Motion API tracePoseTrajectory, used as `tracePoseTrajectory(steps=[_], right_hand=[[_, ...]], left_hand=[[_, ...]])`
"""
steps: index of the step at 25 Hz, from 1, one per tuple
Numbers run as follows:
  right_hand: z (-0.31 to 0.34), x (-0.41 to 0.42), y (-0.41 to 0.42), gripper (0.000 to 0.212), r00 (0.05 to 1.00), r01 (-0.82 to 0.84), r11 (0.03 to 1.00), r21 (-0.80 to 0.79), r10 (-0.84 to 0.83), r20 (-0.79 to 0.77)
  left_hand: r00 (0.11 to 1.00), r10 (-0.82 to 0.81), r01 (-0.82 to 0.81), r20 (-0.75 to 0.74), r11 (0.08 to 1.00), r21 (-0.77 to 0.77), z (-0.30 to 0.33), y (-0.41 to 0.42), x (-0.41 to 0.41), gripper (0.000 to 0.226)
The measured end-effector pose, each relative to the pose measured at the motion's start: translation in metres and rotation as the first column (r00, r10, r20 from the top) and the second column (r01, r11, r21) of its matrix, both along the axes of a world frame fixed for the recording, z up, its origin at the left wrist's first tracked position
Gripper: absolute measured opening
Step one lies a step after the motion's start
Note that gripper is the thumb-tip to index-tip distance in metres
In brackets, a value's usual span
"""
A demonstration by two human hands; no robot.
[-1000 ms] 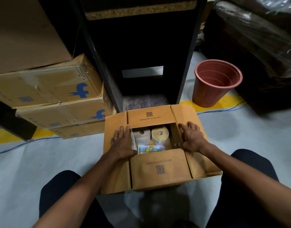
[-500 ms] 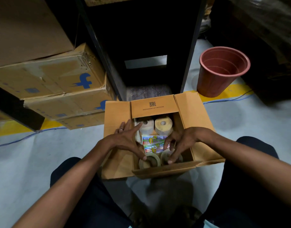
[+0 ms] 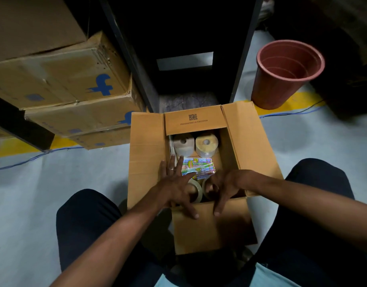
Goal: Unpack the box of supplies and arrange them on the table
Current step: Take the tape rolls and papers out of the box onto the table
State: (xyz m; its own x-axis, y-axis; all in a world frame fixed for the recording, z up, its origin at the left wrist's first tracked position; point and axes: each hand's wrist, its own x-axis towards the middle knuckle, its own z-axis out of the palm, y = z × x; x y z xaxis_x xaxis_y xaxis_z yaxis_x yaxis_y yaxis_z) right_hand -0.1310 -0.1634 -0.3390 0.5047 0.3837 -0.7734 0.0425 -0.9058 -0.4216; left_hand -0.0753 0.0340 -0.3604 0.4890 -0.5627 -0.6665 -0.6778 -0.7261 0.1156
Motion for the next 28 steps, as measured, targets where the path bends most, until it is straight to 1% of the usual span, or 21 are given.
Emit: tracePoseTrajectory(steps=[3,5,7,9,10,12,16,18,20,21,22,23,25,26,28], right_hand=[[-0.01,-0.003,0.002,0.066,0.999,0.006,1.0,-0.006,-0.006,0.033],[-0.014,-0.005,0.003,0.06,0.992,-0.013,1.0,-0.028,0.016,0.128],[-0.02,-0.007,0.002,0.056,0.964,-0.062,0.995,-0.081,0.081,0.253],[-0.026,-0.01,0.002,0.06,0.934,-0.08,0.99,-0.119,0.116,0.338],[-0.028,-0.01,0.001,0.063,0.932,-0.066,0.99,-0.125,0.106,0.346],[-0.03,-0.011,-0.003,0.068,0.949,-0.018,0.995,-0.094,0.046,0.311],[-0.032,-0.012,-0.013,0.085,0.984,0.11,0.994,0.014,-0.111,0.143],[-0.028,-0.013,-0.014,0.089,0.99,0.113,0.993,0.031,-0.115,0.085],[-0.022,-0.012,-0.014,0.086,0.991,0.121,0.992,0.035,-0.123,0.061],[-0.022,-0.01,-0.015,0.081,0.988,0.14,0.989,0.046,-0.143,0.065],[-0.023,-0.009,-0.016,0.076,0.98,0.174,0.983,0.06,-0.179,0.088],[-0.025,-0.006,-0.019,0.071,0.964,0.222,0.972,0.074,-0.231,0.133],[-0.032,0.0,-0.025,0.065,0.907,0.303,0.948,0.1,-0.319,0.274],[-0.035,0.005,-0.028,0.063,0.885,0.297,0.951,0.087,-0.308,0.35],[-0.041,0.017,-0.031,0.067,0.862,0.222,0.974,-0.038,-0.178,0.475]], left_hand=[[0.997,-0.047,0.047,0.055,0.999,0.004,-0.006,0.002,-0.004,0.138],[0.99,-0.077,0.078,0.122,0.997,-0.004,-0.013,0.005,-0.004,0.14],[0.978,-0.09,0.095,0.191,0.995,-0.014,-0.022,0.008,-0.001,0.144],[0.967,-0.093,0.104,0.238,0.994,-0.035,-0.029,0.011,0.0,0.147],[0.965,-0.09,0.106,0.247,0.993,-0.051,-0.03,0.011,0.001,0.148],[0.965,-0.082,0.108,0.248,0.99,-0.093,-0.031,0.013,0.0,0.15],[0.978,-0.06,0.096,0.199,0.979,-0.18,-0.028,0.017,0.003,0.154],[0.986,-0.038,0.072,0.16,0.975,-0.212,-0.024,0.019,0.006,0.156],[0.991,-0.004,0.037,0.136,0.969,-0.245,-0.023,0.019,0.011,0.155],[0.991,0.031,0.007,0.133,0.962,-0.273,-0.023,0.019,0.013,0.151],[0.987,0.075,-0.028,0.141,0.952,-0.305,-0.025,0.018,0.016,0.142],[0.981,0.116,-0.056,0.158,0.94,-0.337,-0.027,0.016,0.02,0.129],[0.965,0.15,-0.06,0.215,0.925,-0.375,-0.033,0.013,0.027,0.105],[0.958,0.147,-0.043,0.247,0.922,-0.385,-0.036,0.012,0.031,0.099],[0.944,0.15,-0.015,0.294,0.91,-0.414,-0.041,0.011,0.04,0.094]])
